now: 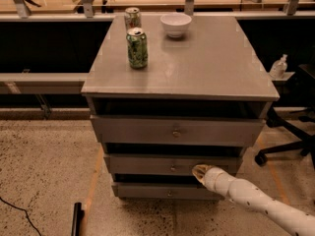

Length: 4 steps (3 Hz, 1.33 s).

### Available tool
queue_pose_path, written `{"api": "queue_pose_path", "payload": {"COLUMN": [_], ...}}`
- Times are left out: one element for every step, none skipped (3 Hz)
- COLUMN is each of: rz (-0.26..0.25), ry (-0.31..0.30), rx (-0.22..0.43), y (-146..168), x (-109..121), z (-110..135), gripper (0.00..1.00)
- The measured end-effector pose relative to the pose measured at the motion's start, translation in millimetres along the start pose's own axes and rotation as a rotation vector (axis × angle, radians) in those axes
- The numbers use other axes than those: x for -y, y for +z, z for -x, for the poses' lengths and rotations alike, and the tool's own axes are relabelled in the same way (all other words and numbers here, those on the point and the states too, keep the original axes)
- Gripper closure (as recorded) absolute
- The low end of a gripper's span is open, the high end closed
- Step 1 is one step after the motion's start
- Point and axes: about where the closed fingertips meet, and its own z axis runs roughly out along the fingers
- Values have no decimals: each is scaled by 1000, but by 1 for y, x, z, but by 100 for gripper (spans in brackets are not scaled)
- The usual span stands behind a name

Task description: Close middle drawer

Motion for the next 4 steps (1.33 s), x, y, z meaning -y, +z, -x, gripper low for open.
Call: {"api": "queue_pose_path", "payload": {"rz": [-9, -168, -254, -205], "ry": [17, 136, 186, 155], "rx": [-21, -98, -129, -144], "y": [-22, -114, -176, -190], "x": [-4, 32, 35, 3], "z": [9, 38, 80, 92], "gripper": [100, 100, 100, 82]}}
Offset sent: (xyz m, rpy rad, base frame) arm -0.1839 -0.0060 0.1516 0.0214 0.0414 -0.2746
